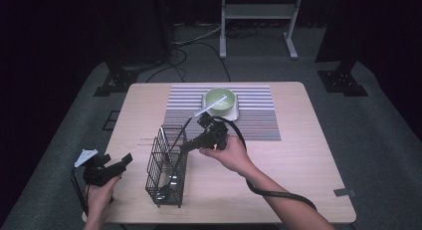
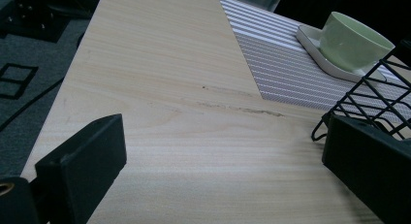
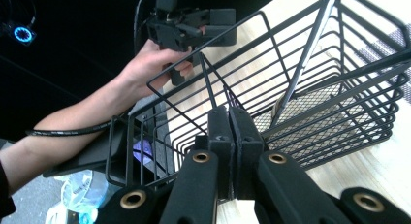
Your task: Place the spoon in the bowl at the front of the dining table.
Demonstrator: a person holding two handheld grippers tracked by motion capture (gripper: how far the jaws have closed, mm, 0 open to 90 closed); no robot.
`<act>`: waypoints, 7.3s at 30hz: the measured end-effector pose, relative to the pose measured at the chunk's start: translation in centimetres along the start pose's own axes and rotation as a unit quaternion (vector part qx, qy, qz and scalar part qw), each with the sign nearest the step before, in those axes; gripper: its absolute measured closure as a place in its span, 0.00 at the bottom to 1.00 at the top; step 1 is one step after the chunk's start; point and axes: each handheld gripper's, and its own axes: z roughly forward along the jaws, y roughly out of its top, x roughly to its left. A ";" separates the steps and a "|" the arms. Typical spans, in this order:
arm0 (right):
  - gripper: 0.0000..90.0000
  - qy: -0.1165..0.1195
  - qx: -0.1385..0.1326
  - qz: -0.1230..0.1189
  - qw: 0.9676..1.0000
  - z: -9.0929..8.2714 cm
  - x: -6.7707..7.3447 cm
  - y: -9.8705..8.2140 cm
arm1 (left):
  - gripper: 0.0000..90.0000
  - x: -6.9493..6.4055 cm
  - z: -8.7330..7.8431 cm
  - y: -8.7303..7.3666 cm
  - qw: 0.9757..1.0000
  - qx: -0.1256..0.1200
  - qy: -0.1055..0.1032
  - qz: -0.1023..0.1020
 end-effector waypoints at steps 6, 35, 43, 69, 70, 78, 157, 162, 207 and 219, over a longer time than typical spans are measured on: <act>0.99 0.004 -0.020 0.010 1.000 -1.0 -0.1 0.2 | 0.01 0.0 0.0 0.0 1.000 0.000 0.000 0.001; 0.99 0.025 -0.072 0.029 0.997 -4.7 0.4 1.0 | 0.01 -0.1 0.0 0.0 1.000 0.002 0.000 0.002; 0.99 0.038 -0.088 0.030 0.995 -5.5 0.8 1.2 | 0.01 -0.1 0.0 0.0 1.000 0.001 0.001 0.002; 0.99 0.042 -0.118 0.038 0.991 -8.8 1.1 1.5 | 0.01 -0.1 0.1 -0.1 1.000 0.001 0.003 -0.002; 0.99 0.043 -0.119 0.040 0.991 -8.9 1.1 1.5 | 0.01 -0.1 0.1 -0.1 1.000 0.001 0.003 -0.002; 0.99 0.036 -0.123 0.045 0.991 -10.1 0.8 0.9 | 0.01 -0.2 0.2 0.0 1.000 0.002 0.003 -0.002; 0.99 -0.062 -0.176 0.174 0.967 -17.8 -8.0 -10.6 | 0.01 -0.2 0.2 -0.2 1.000 0.005 0.005 0.004; 0.99 -0.066 -0.181 0.182 0.964 -17.8 -8.7 -11.0 | 0.01 -0.1 0.2 -0.2 1.000 0.004 0.005 0.004; 0.99 -0.097 -0.206 0.195 0.954 -17.0 -11.2 -9.0 | 0.01 -0.1 0.3 -0.2 1.000 0.005 0.003 0.004; 0.99 -0.107 -0.207 0.197 0.952 -16.9 -11.6 -8.0 | 0.01 -0.1 0.2 -0.1 1.000 0.004 0.004 0.004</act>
